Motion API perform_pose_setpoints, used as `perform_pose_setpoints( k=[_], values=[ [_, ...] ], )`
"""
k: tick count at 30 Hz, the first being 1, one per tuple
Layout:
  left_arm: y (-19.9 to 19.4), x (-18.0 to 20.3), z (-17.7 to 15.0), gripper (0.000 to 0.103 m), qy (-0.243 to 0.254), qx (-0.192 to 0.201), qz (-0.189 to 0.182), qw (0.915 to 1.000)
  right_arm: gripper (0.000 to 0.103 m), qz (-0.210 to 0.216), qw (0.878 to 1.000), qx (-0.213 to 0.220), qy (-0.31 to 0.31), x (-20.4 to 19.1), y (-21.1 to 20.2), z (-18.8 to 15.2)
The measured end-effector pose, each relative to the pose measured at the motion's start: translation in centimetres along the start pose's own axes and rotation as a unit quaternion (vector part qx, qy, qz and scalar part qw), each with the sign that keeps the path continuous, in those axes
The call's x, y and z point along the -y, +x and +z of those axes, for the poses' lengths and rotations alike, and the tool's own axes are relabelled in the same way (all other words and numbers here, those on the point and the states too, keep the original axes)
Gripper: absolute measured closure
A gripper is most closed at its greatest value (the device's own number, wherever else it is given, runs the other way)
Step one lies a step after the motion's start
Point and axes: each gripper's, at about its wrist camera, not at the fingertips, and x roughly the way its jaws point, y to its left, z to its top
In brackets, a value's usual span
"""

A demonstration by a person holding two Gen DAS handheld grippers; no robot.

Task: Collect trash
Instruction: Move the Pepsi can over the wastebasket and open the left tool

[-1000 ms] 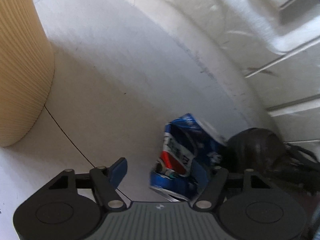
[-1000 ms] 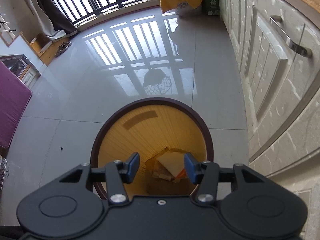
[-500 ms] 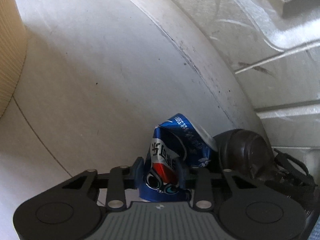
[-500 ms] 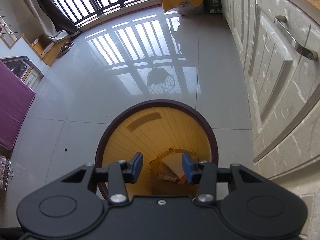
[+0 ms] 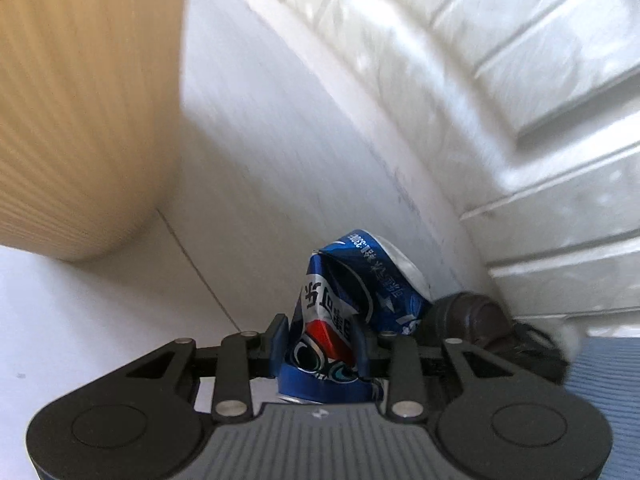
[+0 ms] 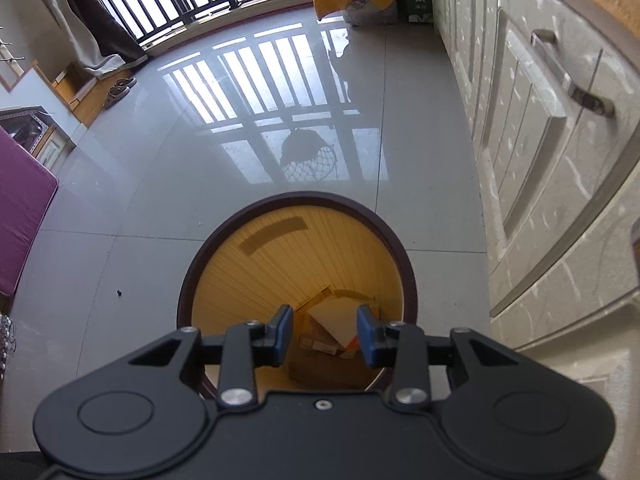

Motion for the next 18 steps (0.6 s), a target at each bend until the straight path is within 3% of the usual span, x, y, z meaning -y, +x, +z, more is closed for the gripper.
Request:
perform_pose_setpoints(
  k=[9, 18],
  values=[
    [-11.6, 1.9, 2.0, 0.069, 0.023, 0.095, 0.023, 0.995, 0.066, -0.01, 0.999, 0.043, 0.002, -0.6, -4.3, 1.0],
    [-22.6, 3.1, 4.6, 0.069, 0.004, 0.196, 0.062, 0.9786, 0.066, -0.018, 0.994, 0.11, -0.009, -2.0, -9.9, 0.7]
  ],
)
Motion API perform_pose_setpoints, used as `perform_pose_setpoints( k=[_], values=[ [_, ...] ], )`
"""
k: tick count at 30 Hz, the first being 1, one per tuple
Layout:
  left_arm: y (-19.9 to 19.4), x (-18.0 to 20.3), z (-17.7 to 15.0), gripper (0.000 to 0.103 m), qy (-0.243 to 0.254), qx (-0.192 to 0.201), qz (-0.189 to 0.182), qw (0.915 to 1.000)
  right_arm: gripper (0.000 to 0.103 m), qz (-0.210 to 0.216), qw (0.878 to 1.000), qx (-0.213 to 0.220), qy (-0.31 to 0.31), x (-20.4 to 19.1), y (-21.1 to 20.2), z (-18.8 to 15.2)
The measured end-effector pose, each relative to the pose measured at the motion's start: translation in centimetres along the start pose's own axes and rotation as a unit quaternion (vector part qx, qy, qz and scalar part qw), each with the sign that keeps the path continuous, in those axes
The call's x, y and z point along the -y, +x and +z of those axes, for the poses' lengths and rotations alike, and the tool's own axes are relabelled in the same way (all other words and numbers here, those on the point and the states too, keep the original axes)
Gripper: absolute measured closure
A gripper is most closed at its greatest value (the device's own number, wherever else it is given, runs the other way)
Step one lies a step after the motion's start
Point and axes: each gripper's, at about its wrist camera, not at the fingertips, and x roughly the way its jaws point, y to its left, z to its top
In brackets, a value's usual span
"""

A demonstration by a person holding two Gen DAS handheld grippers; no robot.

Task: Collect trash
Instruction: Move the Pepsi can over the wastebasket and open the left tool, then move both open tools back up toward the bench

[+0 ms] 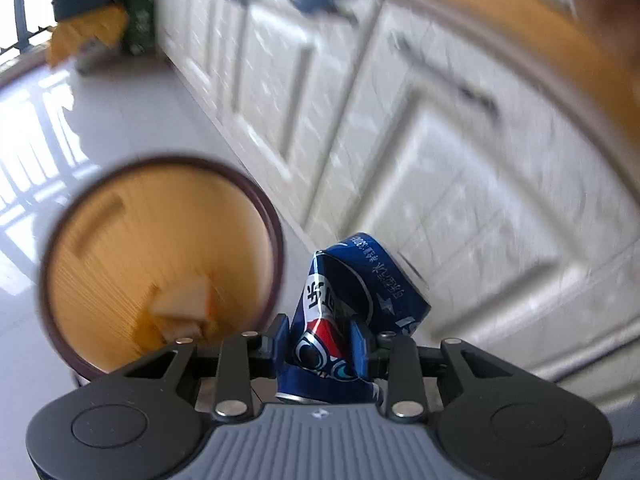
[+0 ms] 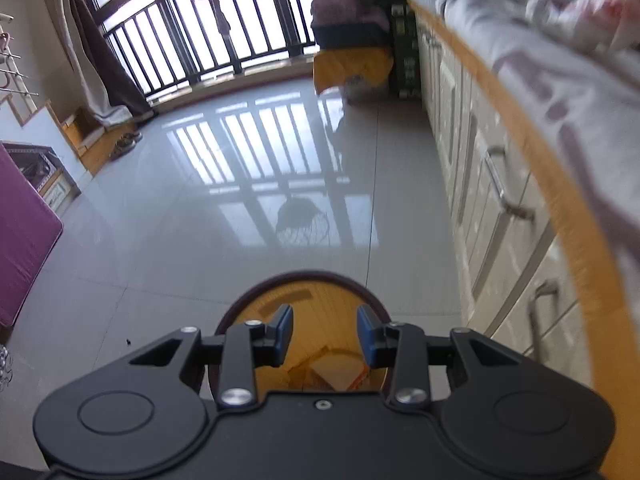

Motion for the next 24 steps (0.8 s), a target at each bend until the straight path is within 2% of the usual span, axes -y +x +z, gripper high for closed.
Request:
perform_pose_setpoints(
  k=[3, 8, 14, 16, 18, 20, 22, 24],
  values=[
    [-2.0, -1.5, 1.9, 0.069, -0.023, 0.024, 0.033, 0.9989, 0.066, -0.006, 1.0, 0.025, 0.0, -0.2, -2.0, 0.2],
    [-3.5, -4.3, 4.1, 0.07, -0.074, 0.034, 0.081, 0.9934, 0.066, -0.019, 0.998, 0.055, 0.009, 0.3, -4.4, 0.1],
    [-3.7, -7.5, 5.8, 0.067, -0.134, 0.029, 0.126, 0.9825, 0.06, -0.039, 0.998, 0.049, 0.02, 1.4, -4.2, -0.7],
    [-3.8, -8.4, 6.1, 0.047, -0.151, 0.026, 0.135, 0.979, 0.057, -0.041, 0.998, 0.038, 0.02, 1.2, -3.3, -0.9],
    [-4.2, -9.0, 6.2, 0.036, -0.159, 0.028, 0.148, 0.9757, 0.055, -0.042, 0.999, 0.027, 0.017, 1.2, -2.7, -1.2],
    [-4.5, -9.5, 6.1, 0.031, -0.165, 0.028, 0.153, 0.974, 0.052, -0.043, 0.999, 0.016, 0.012, 1.2, -2.0, -1.3],
    [-5.0, -10.0, 6.2, 0.021, -0.172, 0.029, 0.157, 0.972, 0.046, -0.042, 0.999, 0.012, 0.005, 0.9, -1.5, -1.0],
    [-5.5, -10.2, 6.3, 0.016, -0.174, 0.031, 0.16, 0.9711, 0.043, -0.041, 0.999, 0.007, -0.001, 0.7, -1.0, -0.7]
  ],
)
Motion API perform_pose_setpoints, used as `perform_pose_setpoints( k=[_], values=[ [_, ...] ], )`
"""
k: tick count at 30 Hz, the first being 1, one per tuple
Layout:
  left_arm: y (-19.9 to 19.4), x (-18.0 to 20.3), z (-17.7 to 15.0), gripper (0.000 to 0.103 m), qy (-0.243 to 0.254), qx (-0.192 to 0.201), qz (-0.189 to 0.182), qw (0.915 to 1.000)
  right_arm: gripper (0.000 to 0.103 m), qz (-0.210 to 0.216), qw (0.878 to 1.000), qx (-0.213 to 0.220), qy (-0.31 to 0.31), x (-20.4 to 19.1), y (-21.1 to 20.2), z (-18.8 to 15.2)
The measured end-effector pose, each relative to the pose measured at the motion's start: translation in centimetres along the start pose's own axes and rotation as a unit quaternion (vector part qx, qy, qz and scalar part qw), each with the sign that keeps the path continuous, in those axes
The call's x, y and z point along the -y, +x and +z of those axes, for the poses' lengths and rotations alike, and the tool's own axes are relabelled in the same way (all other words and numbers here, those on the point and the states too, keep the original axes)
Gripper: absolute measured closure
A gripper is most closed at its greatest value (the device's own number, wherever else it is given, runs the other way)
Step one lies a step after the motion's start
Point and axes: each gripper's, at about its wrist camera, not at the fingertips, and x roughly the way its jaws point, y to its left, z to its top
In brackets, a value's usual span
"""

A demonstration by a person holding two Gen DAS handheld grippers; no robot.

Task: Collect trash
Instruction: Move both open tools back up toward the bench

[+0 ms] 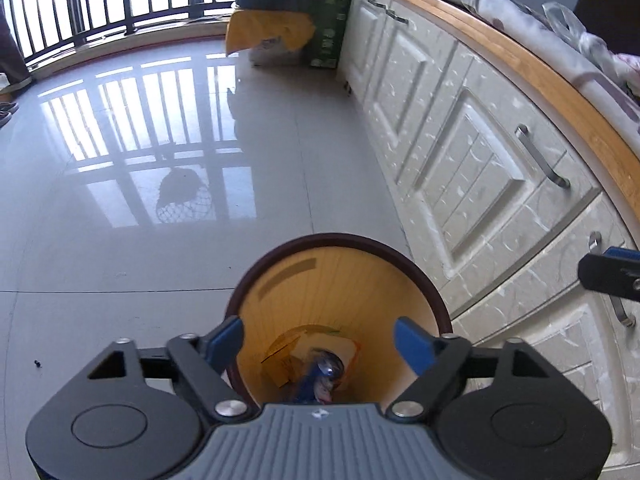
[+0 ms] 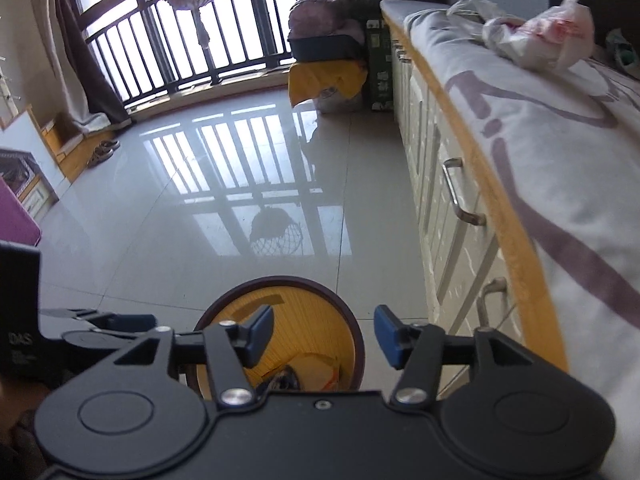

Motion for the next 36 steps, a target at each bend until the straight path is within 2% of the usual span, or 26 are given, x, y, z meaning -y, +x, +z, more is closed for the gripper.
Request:
perform_pose_setpoints(
  k=[4, 9, 10, 13, 18, 21, 30, 36],
  values=[
    [-1.4, -0.3, 0.4, 0.005, -0.009, 0.009, 0.013, 0.9998, 0.03, 0.003, 1.0, -0.007, -0.016, -0.7, 0.5, 0.4],
    [-3.5, -0.5, 0.9, 0.003, -0.018, 0.018, 0.054, 0.9982, 0.016, 0.006, 1.0, -0.015, -0.027, -1.1, 0.5, 0.6],
    [-4.0, -0.7, 1.0, 0.003, -0.023, 0.02, 0.054, 0.9981, 0.009, 0.007, 0.999, -0.015, -0.027, -1.2, 0.4, 0.6],
    [-5.7, -1.0, 1.2, 0.003, -0.036, 0.027, 0.051, 0.9977, 0.001, 0.009, 0.999, -0.01, -0.031, -1.4, -0.4, 0.6],
    [-9.0, -0.4, 1.4, 0.003, -0.023, 0.043, 0.085, 0.9952, 0.0, 0.002, 0.999, -0.003, -0.035, -1.9, -2.3, 0.6],
    [-11.1, 0.0, 1.5, 0.003, -0.019, 0.055, 0.091, 0.9941, 0.0, -0.011, 0.999, 0.009, -0.038, -1.9, -3.8, 0.8],
    [-17.2, 2.7, 1.9, 0.003, -0.004, 0.106, 0.094, 0.9899, 0.0, -0.026, 0.998, 0.057, -0.019, -0.7, -9.8, 1.7],
    [-20.6, 5.9, 2.4, 0.003, 0.014, 0.143, 0.076, 0.9866, 0.0, -0.034, 0.995, 0.095, -0.008, 1.3, -14.5, 1.8]
  ],
)
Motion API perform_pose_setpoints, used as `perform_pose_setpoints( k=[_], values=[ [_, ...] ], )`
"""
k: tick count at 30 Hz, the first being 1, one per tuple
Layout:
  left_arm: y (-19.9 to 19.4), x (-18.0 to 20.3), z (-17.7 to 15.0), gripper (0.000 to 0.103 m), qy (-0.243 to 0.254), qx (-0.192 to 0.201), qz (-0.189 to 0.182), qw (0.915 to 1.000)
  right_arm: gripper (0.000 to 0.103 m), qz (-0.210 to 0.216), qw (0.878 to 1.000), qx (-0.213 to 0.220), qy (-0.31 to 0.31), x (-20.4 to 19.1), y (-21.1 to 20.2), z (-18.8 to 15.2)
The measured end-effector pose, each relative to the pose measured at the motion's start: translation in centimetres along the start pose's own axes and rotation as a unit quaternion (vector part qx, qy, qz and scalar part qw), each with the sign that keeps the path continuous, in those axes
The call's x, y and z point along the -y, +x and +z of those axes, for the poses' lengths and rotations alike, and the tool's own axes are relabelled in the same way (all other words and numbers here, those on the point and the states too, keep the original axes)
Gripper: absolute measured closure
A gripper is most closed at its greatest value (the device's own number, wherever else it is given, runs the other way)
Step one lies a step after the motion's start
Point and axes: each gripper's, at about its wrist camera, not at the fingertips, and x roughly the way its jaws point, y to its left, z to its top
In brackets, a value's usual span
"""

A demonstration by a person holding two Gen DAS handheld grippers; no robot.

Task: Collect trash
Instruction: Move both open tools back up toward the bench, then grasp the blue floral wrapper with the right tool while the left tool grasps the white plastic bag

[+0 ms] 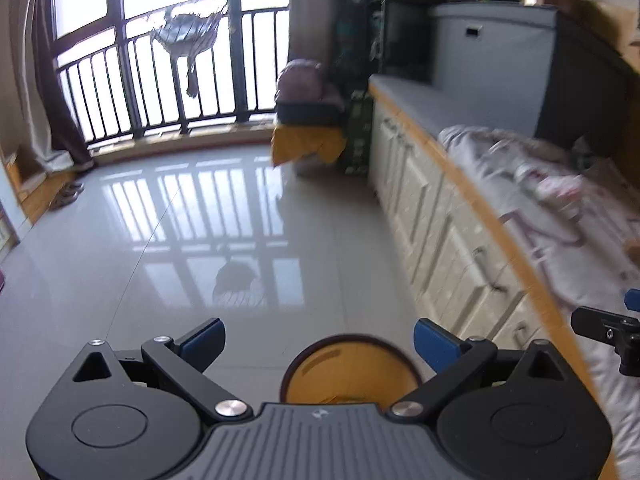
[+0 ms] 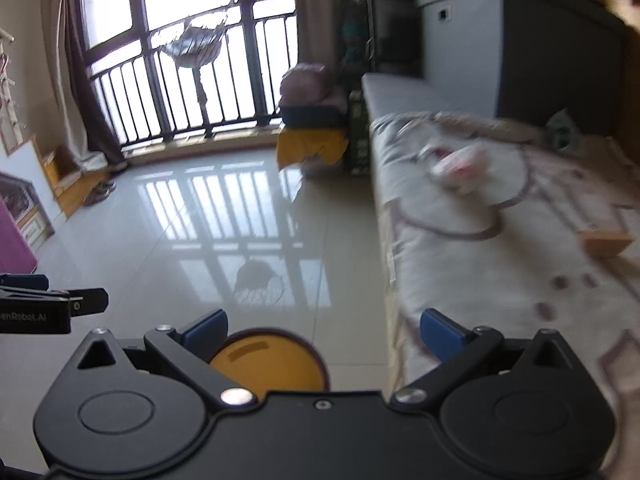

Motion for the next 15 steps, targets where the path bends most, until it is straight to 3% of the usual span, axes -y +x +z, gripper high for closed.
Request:
perform_pose_setpoints(
  k=[6, 15],
  values=[
    [-2.3, 3.9, 1.5, 0.0, 0.021, 0.037, -0.036, 0.9984, 0.0, -0.026, 0.999, 0.037, 0.008, 3.5, -4.4, 0.0],
    [-2.9, 11.8, 2.4, 0.0, 0.05, 0.056, -0.098, 0.9924, 0.0, -0.092, 0.992, 0.081, 0.04, 11.0, -9.4, -1.4]
  ],
)
